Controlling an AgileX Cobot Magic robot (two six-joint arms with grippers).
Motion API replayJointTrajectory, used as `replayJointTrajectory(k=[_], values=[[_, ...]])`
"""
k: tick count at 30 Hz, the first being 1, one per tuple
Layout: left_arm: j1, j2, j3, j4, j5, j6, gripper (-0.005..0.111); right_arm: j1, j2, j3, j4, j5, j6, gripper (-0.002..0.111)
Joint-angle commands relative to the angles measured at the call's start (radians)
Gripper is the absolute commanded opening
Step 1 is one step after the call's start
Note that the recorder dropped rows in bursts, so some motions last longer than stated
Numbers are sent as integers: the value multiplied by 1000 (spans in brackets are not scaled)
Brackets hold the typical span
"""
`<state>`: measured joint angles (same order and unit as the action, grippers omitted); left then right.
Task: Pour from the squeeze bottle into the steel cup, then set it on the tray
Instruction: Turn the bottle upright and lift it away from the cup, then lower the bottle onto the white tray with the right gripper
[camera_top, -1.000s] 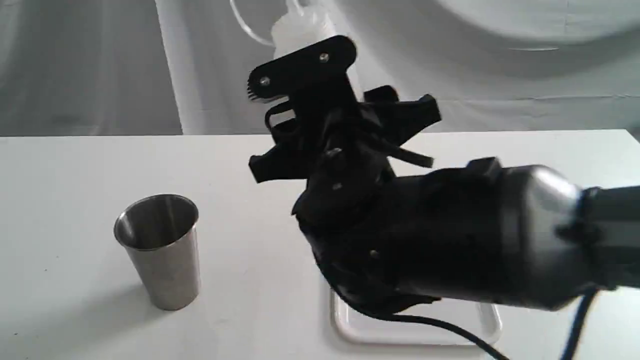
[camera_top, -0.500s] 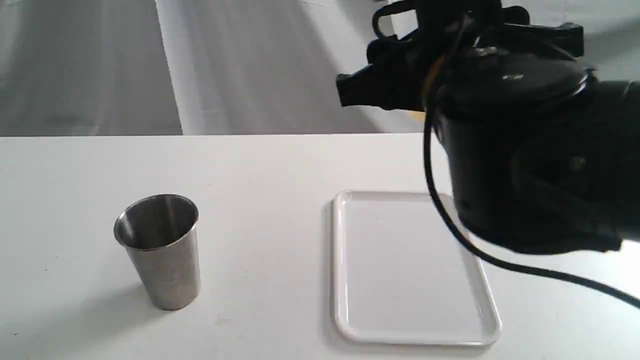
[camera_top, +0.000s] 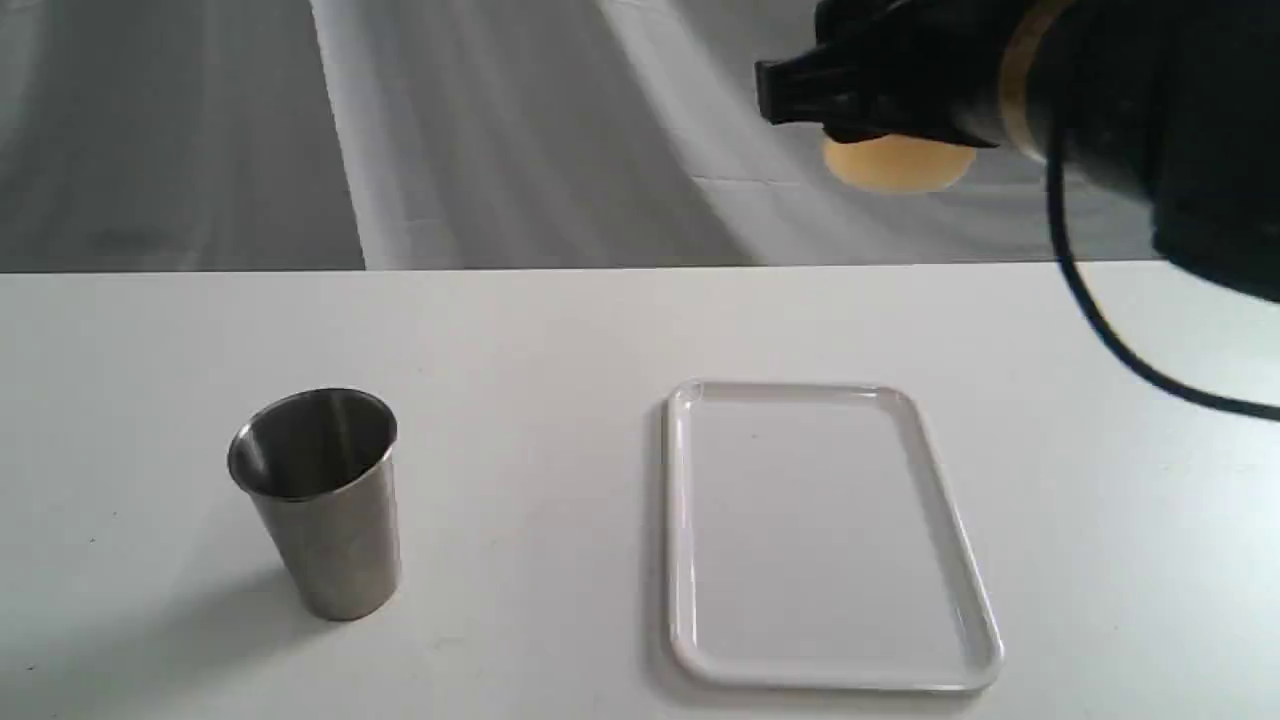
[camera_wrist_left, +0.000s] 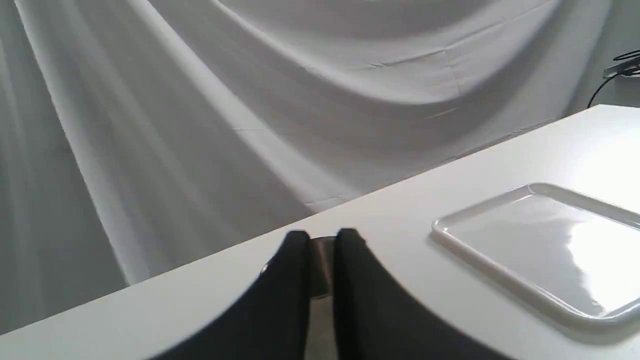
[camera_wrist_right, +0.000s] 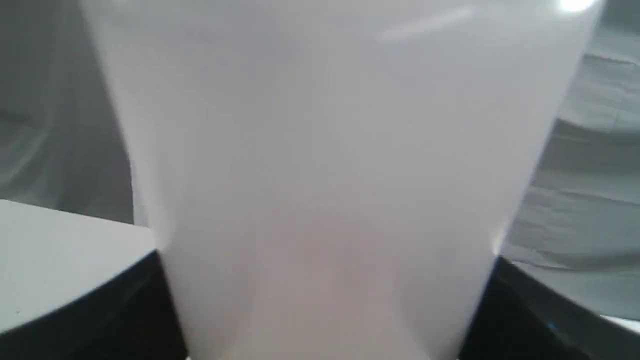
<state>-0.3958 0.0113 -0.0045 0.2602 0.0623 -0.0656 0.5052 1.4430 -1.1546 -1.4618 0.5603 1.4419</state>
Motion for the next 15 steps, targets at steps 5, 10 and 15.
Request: replayJointTrajectory(k=[5, 10, 15], values=[[2, 3, 4, -2, -3, -1, 8, -151, -84, 1, 179, -267, -325, 27], [2, 3, 4, -2, -3, -1, 8, -227, -97, 11, 593, -449, -727, 27], [2, 3, 4, -2, -3, -1, 8, -250, -97, 125, 954, -701, -1114, 27]])
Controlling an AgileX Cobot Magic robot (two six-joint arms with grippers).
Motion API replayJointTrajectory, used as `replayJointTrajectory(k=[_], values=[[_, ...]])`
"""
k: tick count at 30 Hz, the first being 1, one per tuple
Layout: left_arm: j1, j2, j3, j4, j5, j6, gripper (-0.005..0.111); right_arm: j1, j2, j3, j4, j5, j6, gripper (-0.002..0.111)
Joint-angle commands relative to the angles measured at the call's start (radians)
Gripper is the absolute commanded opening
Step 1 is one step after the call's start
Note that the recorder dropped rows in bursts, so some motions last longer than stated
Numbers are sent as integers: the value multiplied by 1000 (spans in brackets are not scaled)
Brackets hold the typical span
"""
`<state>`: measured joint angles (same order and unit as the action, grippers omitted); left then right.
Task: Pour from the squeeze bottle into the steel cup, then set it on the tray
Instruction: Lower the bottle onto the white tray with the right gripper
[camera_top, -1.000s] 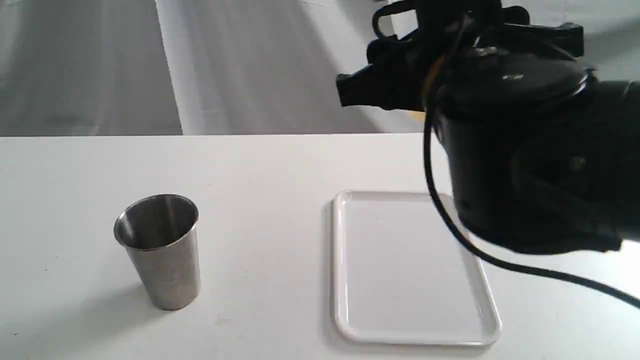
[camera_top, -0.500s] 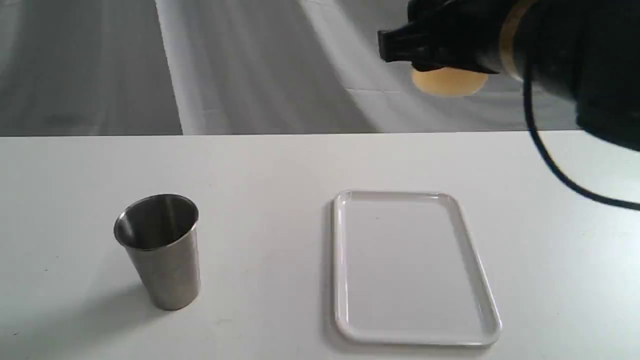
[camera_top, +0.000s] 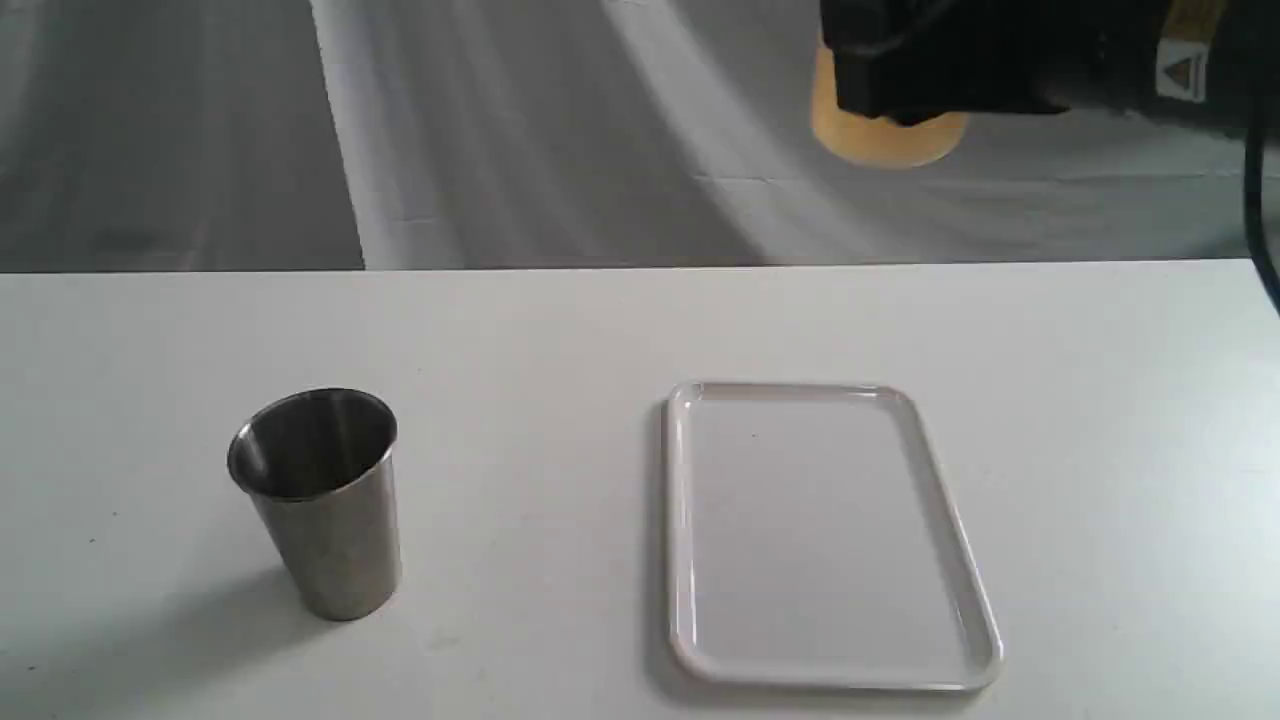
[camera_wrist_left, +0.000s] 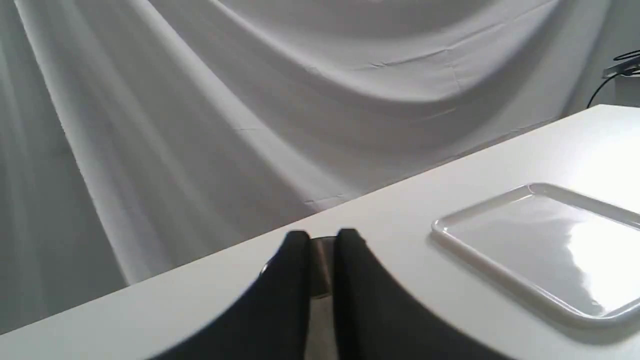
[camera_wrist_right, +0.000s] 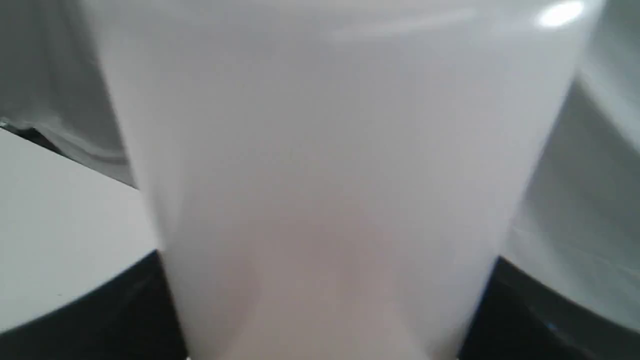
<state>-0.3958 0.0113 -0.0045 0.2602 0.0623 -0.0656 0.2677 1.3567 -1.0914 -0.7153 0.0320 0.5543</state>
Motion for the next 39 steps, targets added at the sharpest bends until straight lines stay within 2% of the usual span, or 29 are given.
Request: replayJointTrajectory(k=[1, 8, 22, 39], values=[[2, 3, 4, -2, -3, -1, 8, -12, -11, 98, 258, -223, -291, 27], [2, 3, 4, -2, -3, -1, 8, -12, 16, 293, 491, -409, -546, 27], [2, 3, 4, -2, -3, -1, 8, -12, 299, 356, 565, -654, -554, 27], [2, 3, 4, -2, -3, -1, 8, -12, 526, 356, 646, -797, -629, 27]])
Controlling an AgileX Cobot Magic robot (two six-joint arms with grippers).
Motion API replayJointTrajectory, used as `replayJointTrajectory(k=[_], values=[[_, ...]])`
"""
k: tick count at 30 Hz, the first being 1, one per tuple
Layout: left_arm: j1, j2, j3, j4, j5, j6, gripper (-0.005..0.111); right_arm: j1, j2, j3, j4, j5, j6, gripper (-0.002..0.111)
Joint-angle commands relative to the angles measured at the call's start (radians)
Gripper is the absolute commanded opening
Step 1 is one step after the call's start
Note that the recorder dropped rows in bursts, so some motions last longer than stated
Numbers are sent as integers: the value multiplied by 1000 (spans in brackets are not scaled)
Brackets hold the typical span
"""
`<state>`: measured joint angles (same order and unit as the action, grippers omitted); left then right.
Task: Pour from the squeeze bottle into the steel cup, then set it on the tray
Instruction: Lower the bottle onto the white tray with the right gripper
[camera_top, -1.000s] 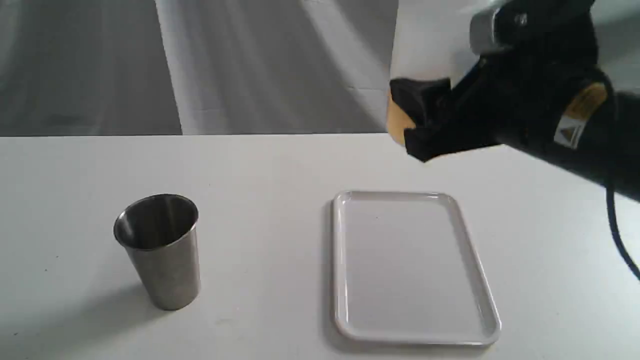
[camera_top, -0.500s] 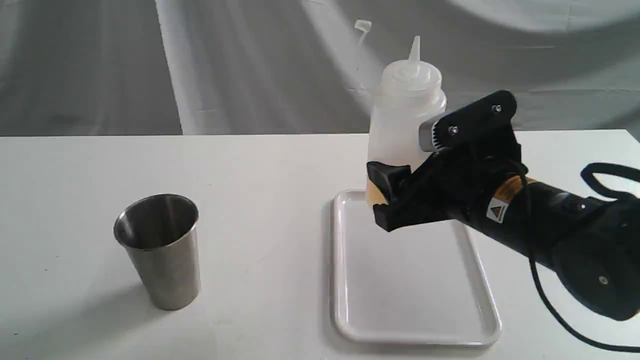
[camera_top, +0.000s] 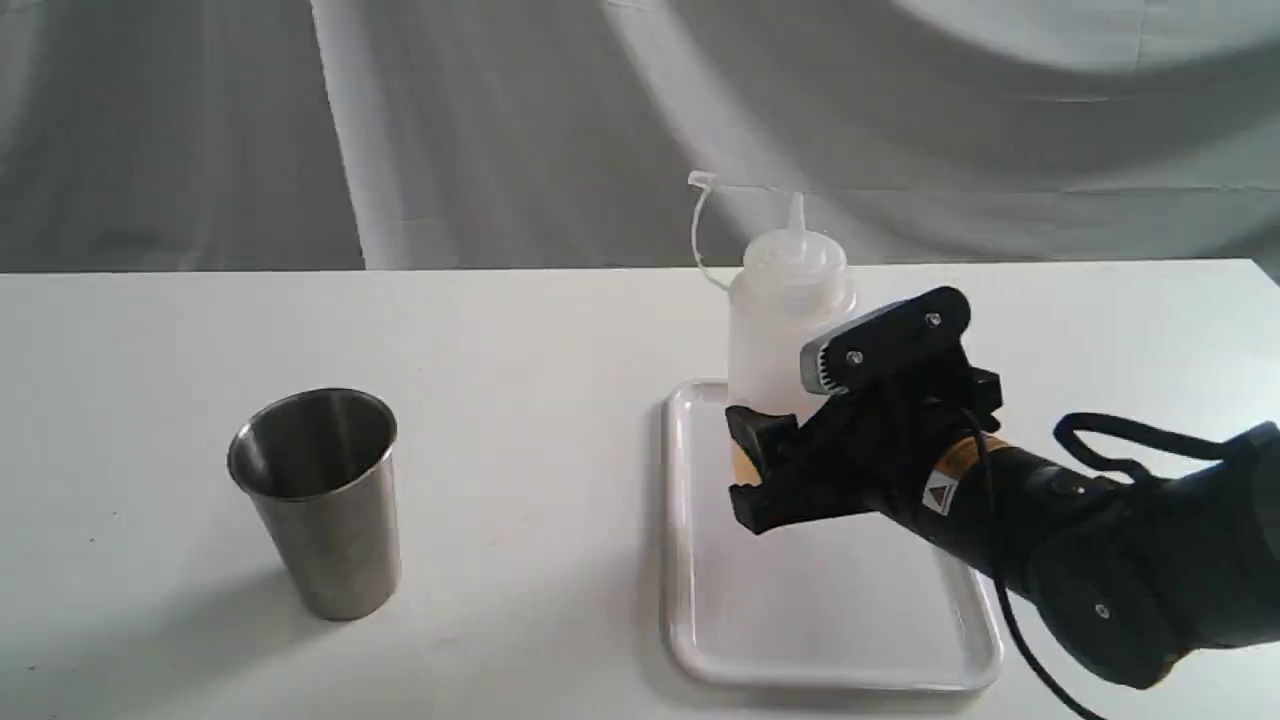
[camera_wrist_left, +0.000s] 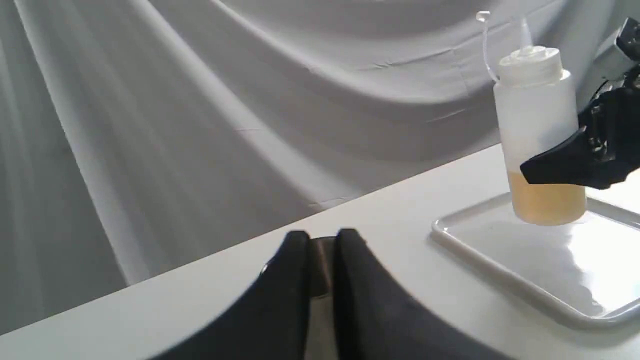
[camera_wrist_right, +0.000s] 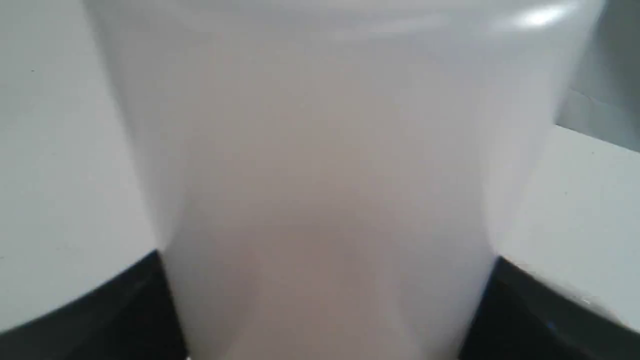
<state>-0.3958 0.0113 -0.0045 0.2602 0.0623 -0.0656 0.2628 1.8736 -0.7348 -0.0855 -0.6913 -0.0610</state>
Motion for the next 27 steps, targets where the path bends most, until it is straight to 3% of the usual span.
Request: replayJointTrajectory(k=[1, 27], values=[[2, 3, 4, -2, -3, -1, 8, -8, 16, -1, 16, -80, -18, 27], [2, 3, 4, -2, -3, -1, 8, -33, 113, -1, 26, -136, -45, 27]])
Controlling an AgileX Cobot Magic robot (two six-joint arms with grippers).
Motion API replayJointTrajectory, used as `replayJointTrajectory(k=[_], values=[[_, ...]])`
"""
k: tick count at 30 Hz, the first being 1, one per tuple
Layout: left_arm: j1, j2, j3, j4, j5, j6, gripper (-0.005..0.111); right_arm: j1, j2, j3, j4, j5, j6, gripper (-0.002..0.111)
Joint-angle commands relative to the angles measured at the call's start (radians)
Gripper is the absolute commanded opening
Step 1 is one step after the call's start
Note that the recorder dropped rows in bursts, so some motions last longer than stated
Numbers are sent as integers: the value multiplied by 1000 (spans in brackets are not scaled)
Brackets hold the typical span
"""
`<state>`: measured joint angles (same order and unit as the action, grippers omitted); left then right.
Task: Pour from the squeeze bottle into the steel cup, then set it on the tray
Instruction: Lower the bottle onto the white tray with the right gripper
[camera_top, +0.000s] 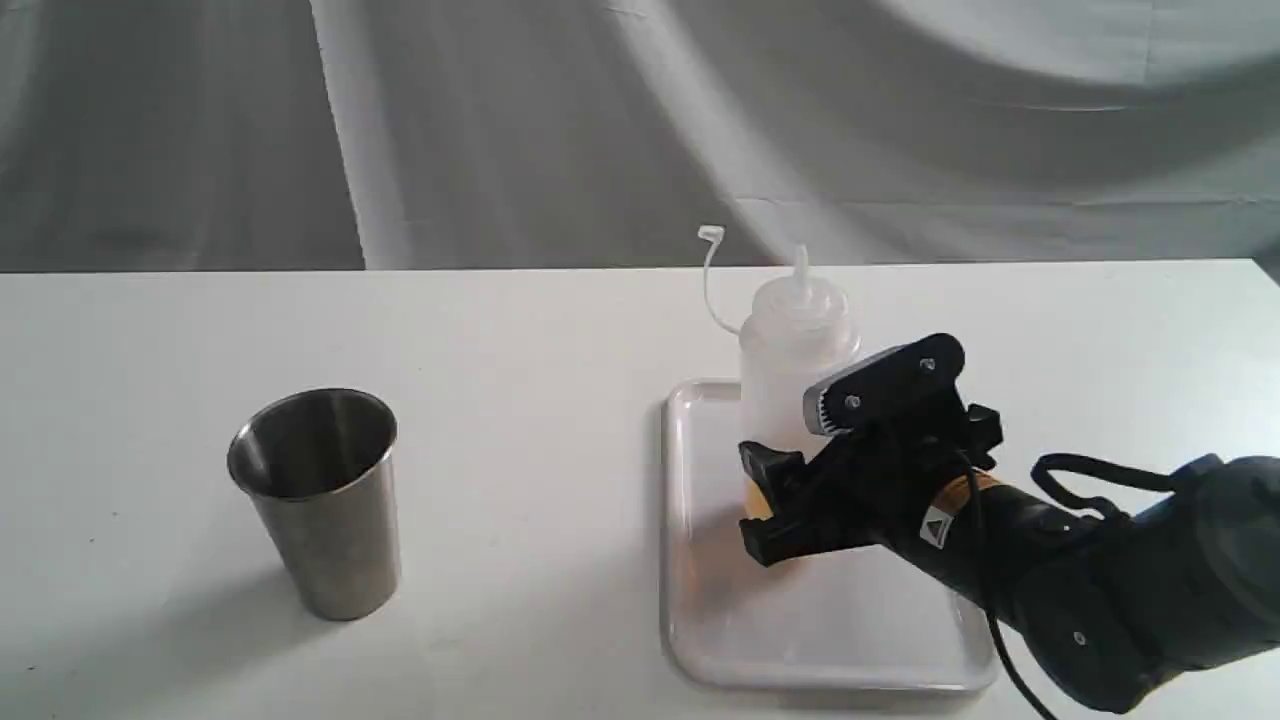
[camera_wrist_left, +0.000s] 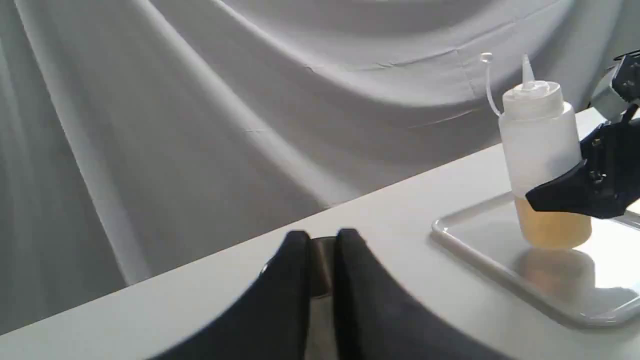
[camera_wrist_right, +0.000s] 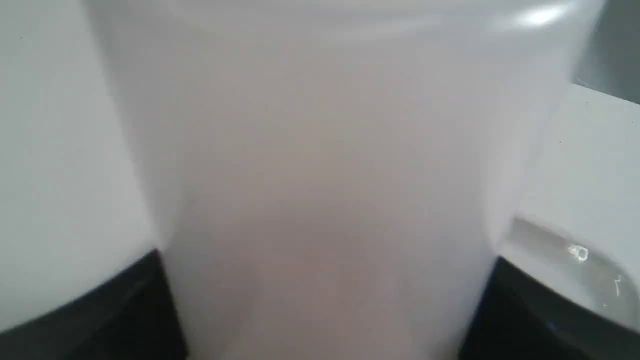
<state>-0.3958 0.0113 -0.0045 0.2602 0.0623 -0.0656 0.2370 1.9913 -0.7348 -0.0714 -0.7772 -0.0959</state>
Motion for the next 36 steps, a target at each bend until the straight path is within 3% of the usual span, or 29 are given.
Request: replayJointTrajectory(k=[1, 22, 26, 33, 36], values=[[2, 3, 4, -2, -3, -1, 8, -8, -2, -1, 12, -50, -10, 27], [2, 3, 4, -2, -3, -1, 8, -8, 28, -1, 12, -67, -10, 31], [2, 3, 4, -2, -3, -1, 8, -8, 28, -1, 31, -67, -10, 45], [2, 3, 4, -2, -3, -1, 8, -8, 28, -1, 34, -71, -10, 86], [2, 3, 4, -2, -3, -1, 8, -8, 28, -1, 34, -71, -10, 93]])
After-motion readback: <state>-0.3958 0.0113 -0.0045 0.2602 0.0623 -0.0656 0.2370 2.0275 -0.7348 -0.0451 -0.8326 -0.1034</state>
